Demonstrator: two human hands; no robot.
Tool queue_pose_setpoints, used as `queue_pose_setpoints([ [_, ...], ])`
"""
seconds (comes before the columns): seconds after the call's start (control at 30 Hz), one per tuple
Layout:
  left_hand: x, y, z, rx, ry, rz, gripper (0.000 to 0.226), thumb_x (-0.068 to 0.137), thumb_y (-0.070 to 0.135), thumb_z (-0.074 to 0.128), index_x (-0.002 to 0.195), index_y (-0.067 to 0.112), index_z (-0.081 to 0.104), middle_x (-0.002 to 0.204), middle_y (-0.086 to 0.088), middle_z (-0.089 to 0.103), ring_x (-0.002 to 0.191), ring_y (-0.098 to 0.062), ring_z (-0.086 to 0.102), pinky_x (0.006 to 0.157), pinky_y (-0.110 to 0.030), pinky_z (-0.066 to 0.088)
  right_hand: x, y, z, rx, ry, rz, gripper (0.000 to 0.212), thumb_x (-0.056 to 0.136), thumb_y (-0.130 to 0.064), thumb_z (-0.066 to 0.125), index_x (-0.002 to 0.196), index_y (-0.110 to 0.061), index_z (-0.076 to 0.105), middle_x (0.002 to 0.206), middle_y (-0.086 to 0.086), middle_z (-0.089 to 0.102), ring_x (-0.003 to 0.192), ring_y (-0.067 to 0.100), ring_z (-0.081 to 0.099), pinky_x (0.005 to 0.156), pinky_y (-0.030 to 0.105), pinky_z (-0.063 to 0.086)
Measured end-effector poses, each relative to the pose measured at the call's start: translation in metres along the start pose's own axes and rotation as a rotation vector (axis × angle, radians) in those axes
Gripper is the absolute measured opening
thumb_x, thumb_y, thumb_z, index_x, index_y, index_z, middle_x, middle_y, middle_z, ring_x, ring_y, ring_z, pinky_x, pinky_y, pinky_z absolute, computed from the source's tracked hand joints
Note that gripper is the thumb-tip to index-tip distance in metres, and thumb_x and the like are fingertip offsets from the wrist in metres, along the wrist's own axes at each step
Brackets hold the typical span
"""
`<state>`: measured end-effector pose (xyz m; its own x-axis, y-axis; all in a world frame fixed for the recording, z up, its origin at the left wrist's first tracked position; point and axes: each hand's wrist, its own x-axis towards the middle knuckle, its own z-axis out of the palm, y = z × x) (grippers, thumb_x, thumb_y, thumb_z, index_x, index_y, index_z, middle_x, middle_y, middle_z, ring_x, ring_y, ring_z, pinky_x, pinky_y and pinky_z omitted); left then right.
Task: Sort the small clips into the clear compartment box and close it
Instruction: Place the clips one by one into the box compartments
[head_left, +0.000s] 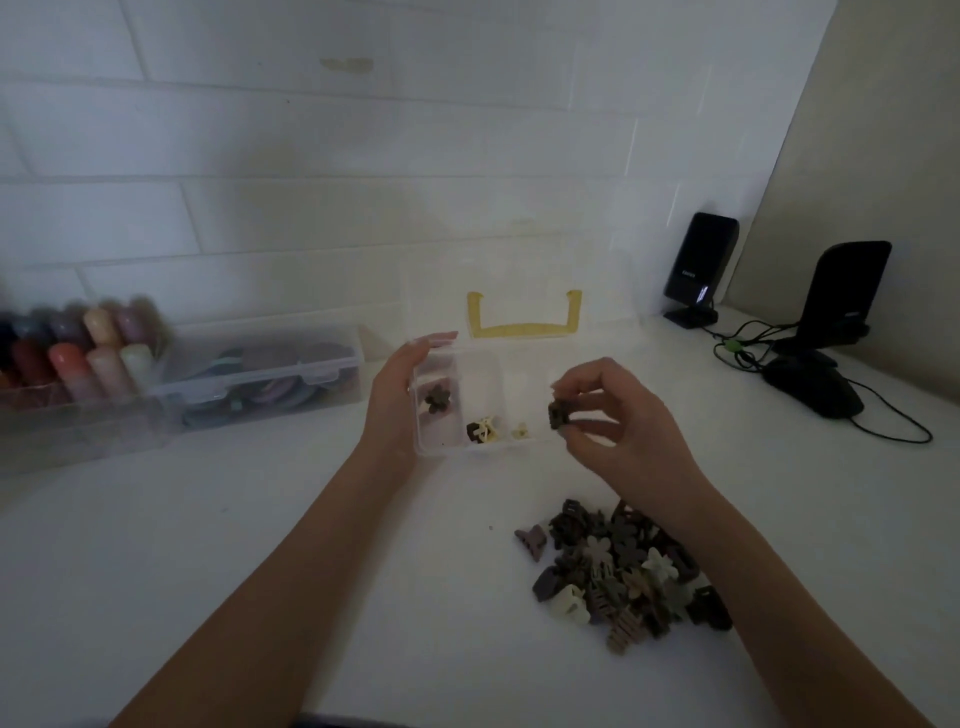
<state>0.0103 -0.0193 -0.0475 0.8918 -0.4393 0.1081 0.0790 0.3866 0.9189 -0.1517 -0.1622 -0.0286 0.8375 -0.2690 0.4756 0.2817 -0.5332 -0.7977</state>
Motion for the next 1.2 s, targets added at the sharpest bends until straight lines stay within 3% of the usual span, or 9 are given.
queue_pose_setpoints([
  [0.17,-0.004,0.001,0.004,0.004,-0.021,-0.016,0.026,0.069,0.035,0.052,0.076,0.025,0.074,0.104,-0.006,0.067,0.097,-0.027,0.057,0.091,-0.046,0.042,0.003,-0.005,0.003,0.119,0.059,-0.026,0.037,0.078,0.021,0.052,0.095,-0.01,0.061,0.101,0.006,0.064,0.096,0.014,0.067,0.084,0.024,0.053],
  [0.37,-0.011,0.0,0.013,0.04,-0.018,0.002,0.032,0.085,0.029,0.045,0.072,0.026,0.074,0.102,-0.01,0.067,0.095,-0.027,0.063,0.085,-0.042,0.049,-0.002,-0.014,0.022,-0.585,-0.101,-0.305,0.046,0.077,0.013,0.044,0.101,-0.021,0.063,0.102,-0.001,0.044,0.083,0.008,0.046,0.066,0.013,0.042],
  [0.47,-0.014,0.001,0.016,0.063,-0.026,0.014,0.026,0.078,0.032,0.048,0.076,0.025,0.073,0.102,-0.008,0.067,0.094,-0.026,0.063,0.084,-0.043,0.049,-0.003,-0.007,0.035,-0.846,-0.103,-0.306,0.044,0.068,0.018,0.052,0.09,-0.017,0.064,0.102,0.01,0.045,0.083,0.021,0.046,0.055,0.029,0.049],
  [0.57,-0.016,0.002,0.019,0.079,-0.027,0.03,0.025,0.077,0.033,0.048,0.078,0.025,0.072,0.098,-0.004,0.068,0.091,-0.023,0.064,0.083,-0.042,0.049,0.0,0.001,0.04,-0.97,-0.1,-0.27,0.05,0.05,0.022,0.06,0.083,-0.015,0.068,0.093,0.013,0.049,0.075,0.024,0.047,0.045,0.029,0.044],
  [0.73,-0.015,0.002,0.021,0.067,-0.004,0.018,0.029,0.092,0.021,0.039,0.088,0.017,0.068,0.104,-0.009,0.066,0.093,-0.025,0.064,0.081,-0.041,0.052,0.005,0.004,0.034,-0.944,-0.055,-0.268,0.071,0.047,0.023,0.06,0.108,-0.012,0.065,0.095,0.014,0.053,0.076,0.027,0.053,0.047,0.025,0.041],
  [0.87,-0.015,0.001,0.018,0.07,-0.023,0.036,0.027,0.081,0.032,0.047,0.088,0.019,0.07,0.101,-0.007,0.068,0.09,-0.022,0.067,0.067,-0.033,0.054,0.004,0.005,0.019,-0.635,-0.114,-0.211,0.052,0.08,0.01,0.051,0.117,-0.024,0.061,0.111,-0.002,0.047,0.094,0.008,0.05,0.072,0.022,0.05],
  [1.03,-0.017,0.001,0.018,0.017,0.011,-0.021,0.03,0.092,0.027,0.039,0.088,0.021,0.068,0.099,-0.011,0.068,0.088,-0.025,0.066,0.063,-0.031,0.053,0.013,-0.015,0.008,-0.263,0.074,-0.18,0.029,0.082,-0.01,0.065,0.094,-0.036,0.058,0.096,-0.019,0.06,0.091,0.003,0.059,0.073,0.015,0.048],
  [1.1,-0.016,0.0,0.018,0.014,0.021,-0.023,0.029,0.092,0.026,0.039,0.089,0.02,0.068,0.096,-0.009,0.07,0.087,-0.024,0.067,0.063,-0.03,0.053,0.02,-0.023,0.011,-0.322,0.046,-0.199,0.025,0.082,-0.018,0.067,0.089,-0.036,0.053,0.088,-0.022,0.061,0.089,0.001,0.058,0.071,0.015,0.045],
  [1.2,-0.014,-0.001,0.017,-0.021,0.01,-0.071,0.027,0.091,0.028,0.041,0.09,0.019,0.067,0.086,-0.006,0.071,0.07,-0.018,0.07,0.056,-0.026,0.054,0.029,-0.024,0.024,-0.748,0.037,-0.38,0.019,0.077,-0.021,0.071,0.083,-0.029,0.054,0.081,-0.018,0.062,0.084,0.011,0.055,0.073,0.028,0.04],
])
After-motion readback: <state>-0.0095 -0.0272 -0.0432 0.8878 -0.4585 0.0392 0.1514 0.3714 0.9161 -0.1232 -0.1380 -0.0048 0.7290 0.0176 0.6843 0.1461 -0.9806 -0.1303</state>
